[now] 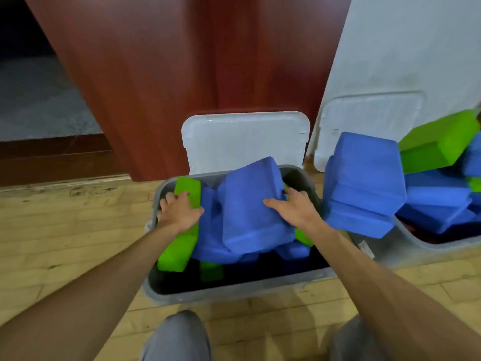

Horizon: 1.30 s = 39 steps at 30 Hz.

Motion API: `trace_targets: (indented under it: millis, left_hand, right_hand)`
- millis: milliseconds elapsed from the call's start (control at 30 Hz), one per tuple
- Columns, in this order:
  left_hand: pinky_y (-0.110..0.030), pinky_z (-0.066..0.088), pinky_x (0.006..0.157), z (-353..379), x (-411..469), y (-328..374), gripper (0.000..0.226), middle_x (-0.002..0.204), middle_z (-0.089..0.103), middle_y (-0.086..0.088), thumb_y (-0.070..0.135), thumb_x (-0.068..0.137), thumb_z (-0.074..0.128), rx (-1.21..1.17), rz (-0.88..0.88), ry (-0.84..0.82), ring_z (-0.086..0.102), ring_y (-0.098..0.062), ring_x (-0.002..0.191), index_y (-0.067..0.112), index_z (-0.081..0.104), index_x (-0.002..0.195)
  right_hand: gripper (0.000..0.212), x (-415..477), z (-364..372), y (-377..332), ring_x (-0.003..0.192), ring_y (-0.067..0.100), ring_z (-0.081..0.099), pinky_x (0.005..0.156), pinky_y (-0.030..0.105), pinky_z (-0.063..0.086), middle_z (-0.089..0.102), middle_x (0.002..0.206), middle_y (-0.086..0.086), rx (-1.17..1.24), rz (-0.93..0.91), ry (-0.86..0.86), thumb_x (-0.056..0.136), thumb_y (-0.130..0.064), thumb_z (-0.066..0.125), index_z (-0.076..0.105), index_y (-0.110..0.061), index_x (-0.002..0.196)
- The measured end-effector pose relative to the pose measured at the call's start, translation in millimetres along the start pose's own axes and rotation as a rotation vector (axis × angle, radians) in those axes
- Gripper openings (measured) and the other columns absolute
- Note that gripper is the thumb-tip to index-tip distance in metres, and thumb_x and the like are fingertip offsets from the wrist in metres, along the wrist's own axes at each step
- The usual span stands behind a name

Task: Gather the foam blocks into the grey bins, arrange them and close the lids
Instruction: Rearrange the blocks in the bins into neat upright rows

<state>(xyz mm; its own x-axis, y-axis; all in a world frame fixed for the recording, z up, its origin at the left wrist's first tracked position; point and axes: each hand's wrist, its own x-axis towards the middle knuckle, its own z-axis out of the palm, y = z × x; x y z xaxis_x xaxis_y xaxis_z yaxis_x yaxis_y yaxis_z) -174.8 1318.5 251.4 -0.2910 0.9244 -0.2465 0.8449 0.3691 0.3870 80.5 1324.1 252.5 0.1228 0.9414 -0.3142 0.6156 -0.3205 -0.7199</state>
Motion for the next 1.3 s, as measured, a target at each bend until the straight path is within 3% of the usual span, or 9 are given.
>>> trace_targets:
  millis: [200,300,500,633,800,933,967,1100,1300]
  left_hand:
    - [-0.045,0.037,0.106,18,-11,-49,0.114,0.147,0.024,-0.018,0.059,0.062,0.080,-0.140,-0.205,-0.133,0.033,-0.039,0.135,0.012,0.020,0.147]
    - [-0.042,0.046,0.096,19,-13,-52,0.095,0.135,0.045,-0.017,0.053,0.065,0.077,-0.176,-0.211,-0.015,0.049,-0.037,0.122,0.011,0.032,0.137]
    - [-0.044,0.054,0.085,-15,-24,-92,0.069,0.114,0.065,-0.012,0.061,0.066,0.061,-0.618,-0.263,0.077,0.063,-0.032,0.100,0.019,0.052,0.120]
    - [-0.049,0.059,0.071,-38,-38,-110,0.059,0.100,0.066,-0.003,0.057,0.069,0.053,-0.845,-0.209,0.098,0.064,-0.022,0.085,0.020,0.056,0.115]
    - [-0.053,0.058,0.072,-56,-37,-121,0.028,0.113,0.066,-0.002,0.046,0.088,0.040,-1.236,-0.163,-0.008,0.063,-0.023,0.099,0.035,0.063,0.099]
    - [-0.043,0.058,0.066,-61,-38,-126,0.031,0.116,0.066,0.001,0.042,0.090,0.037,-1.269,-0.079,-0.084,0.064,-0.023,0.103,0.039,0.064,0.106]
    - [-0.043,0.058,0.066,-61,-39,-126,0.032,0.116,0.066,-0.001,0.042,0.090,0.038,-1.284,-0.073,-0.095,0.064,-0.024,0.103,0.036,0.063,0.108]
    - [-0.049,0.058,0.074,-55,-27,-118,0.035,0.119,0.066,-0.003,0.047,0.091,0.040,-1.342,-0.079,-0.162,0.064,-0.024,0.102,0.030,0.062,0.112]
    - [-0.040,0.043,0.098,-57,25,-92,0.031,0.107,0.054,0.003,0.039,0.102,0.028,-1.139,-0.031,-0.030,0.050,-0.014,0.102,0.031,0.058,0.099]
  right_hand:
    - [0.044,-7,10,-36,0.095,0.022,0.064,0.078,0.036,0.052,0.065,0.116,0.002,0.469,-0.034,0.049,0.086,-0.041,0.065,0.061,-0.017,0.123]
    - [0.018,-15,24,-45,0.095,0.025,0.064,0.086,0.044,0.052,0.068,0.106,0.002,0.764,0.106,-0.079,0.091,-0.038,0.061,0.064,-0.022,0.098]
    - [0.020,-27,49,-54,0.100,0.023,0.067,0.089,0.042,0.052,0.072,0.108,0.003,1.091,0.152,-0.253,0.096,-0.034,0.055,0.068,-0.019,0.097]
    - [0.031,-36,79,-72,0.106,0.022,0.066,0.087,0.041,0.053,0.071,0.113,0.003,1.084,0.116,-0.311,0.097,-0.037,0.052,0.067,-0.016,0.115]
    - [0.031,-50,121,-98,0.100,0.021,0.067,0.079,0.043,0.057,0.072,0.110,-0.001,0.896,0.076,-0.274,0.093,-0.044,0.057,0.067,-0.022,0.112]
    - [0.035,-59,122,-113,0.056,0.009,0.064,0.056,0.030,0.050,0.070,0.078,-0.005,0.865,0.113,-0.285,0.093,-0.047,0.053,0.061,-0.020,0.115]
    - [0.037,-59,119,-116,0.052,0.010,0.063,0.056,0.031,0.049,0.069,0.074,-0.005,0.861,0.137,-0.313,0.092,-0.049,0.053,0.060,-0.021,0.115]
    - [0.049,-48,111,-127,0.103,0.028,0.065,0.087,0.061,0.049,0.071,0.112,0.001,0.877,0.195,-0.418,0.087,-0.061,0.052,0.060,-0.029,0.123]
    - [0.054,-3,120,-134,0.067,0.018,0.068,0.085,0.051,0.053,0.073,0.080,-0.002,0.833,0.175,-0.302,0.085,-0.064,0.052,0.061,-0.024,0.119]
